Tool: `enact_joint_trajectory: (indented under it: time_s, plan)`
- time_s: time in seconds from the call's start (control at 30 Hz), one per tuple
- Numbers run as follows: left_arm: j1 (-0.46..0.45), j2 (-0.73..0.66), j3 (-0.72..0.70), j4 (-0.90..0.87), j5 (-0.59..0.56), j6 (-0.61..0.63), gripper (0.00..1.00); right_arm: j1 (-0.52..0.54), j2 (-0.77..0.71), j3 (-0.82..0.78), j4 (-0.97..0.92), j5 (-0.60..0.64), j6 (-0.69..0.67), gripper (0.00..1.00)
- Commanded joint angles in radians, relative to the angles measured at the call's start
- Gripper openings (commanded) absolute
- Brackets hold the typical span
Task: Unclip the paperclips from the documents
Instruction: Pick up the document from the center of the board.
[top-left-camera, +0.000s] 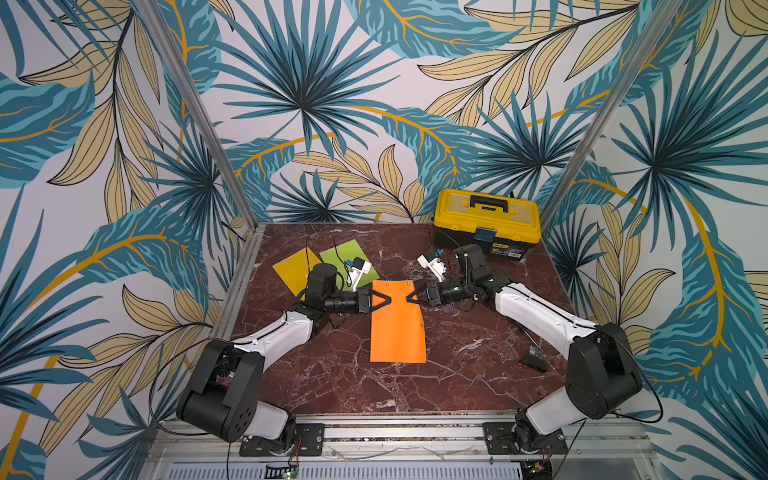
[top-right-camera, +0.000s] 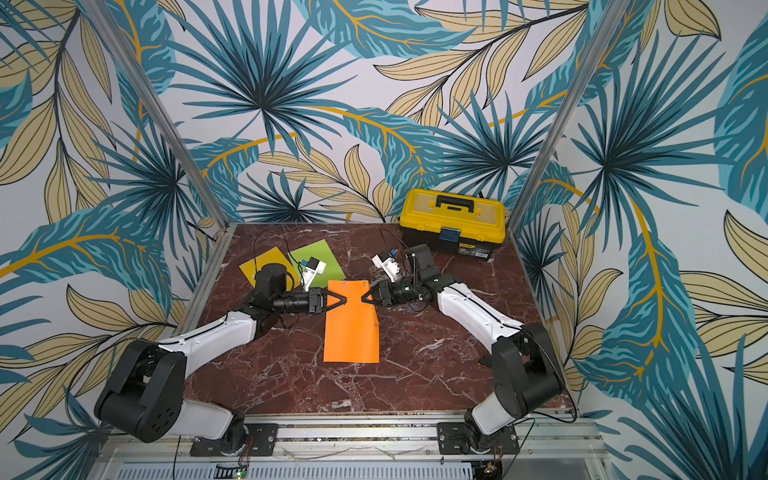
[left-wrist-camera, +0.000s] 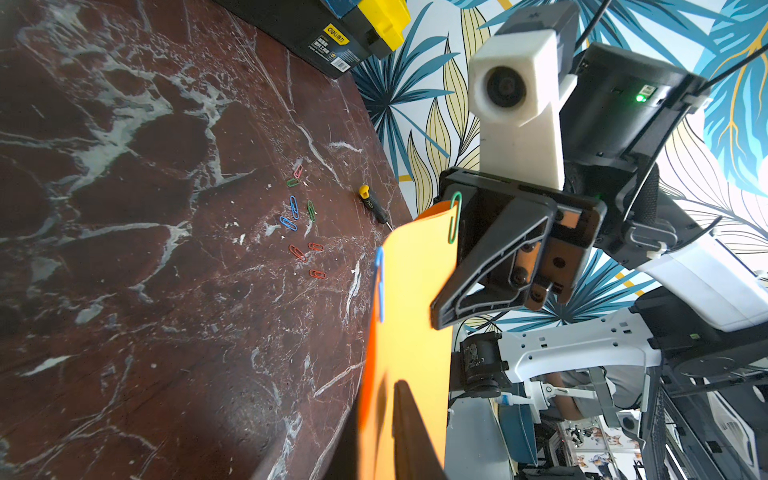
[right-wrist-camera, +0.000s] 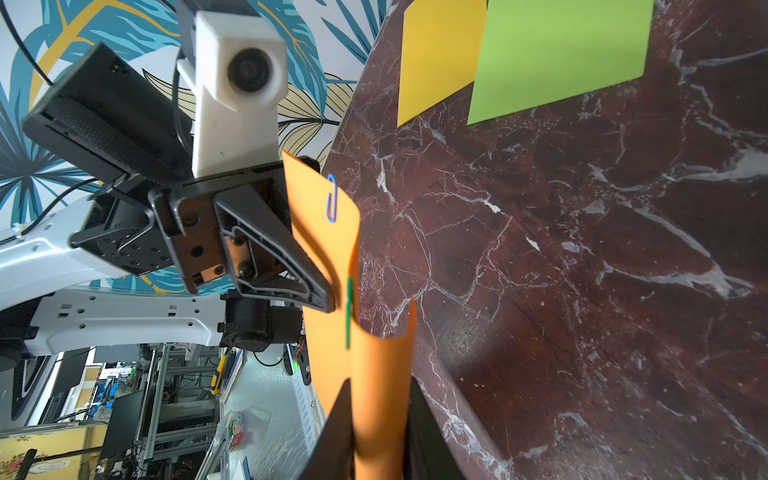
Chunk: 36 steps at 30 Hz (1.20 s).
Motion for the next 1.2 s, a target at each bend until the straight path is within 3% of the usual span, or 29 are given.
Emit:
enact_joint_trajectory:
  time_s: [0.0, 0.73, 1.17]
  plan:
    - [-0.004, 0.004, 0.018, 0.021, 0.016, 0.021, 0.07, -0.002, 0.01, 0.005, -0.019, -0.018, -0.031, 0.21]
    - [-0.003, -0.003, 0.018, 0.012, 0.093, 0.074, 0.0, -0.048, -0.053, -0.004, -0.146, 0.1, -0.107, 0.42]
    - [-0.004, -0.046, 0.078, -0.271, 0.047, 0.29, 0.0, -0.064, -0.074, -0.006, -0.188, 0.137, -0.143, 0.52]
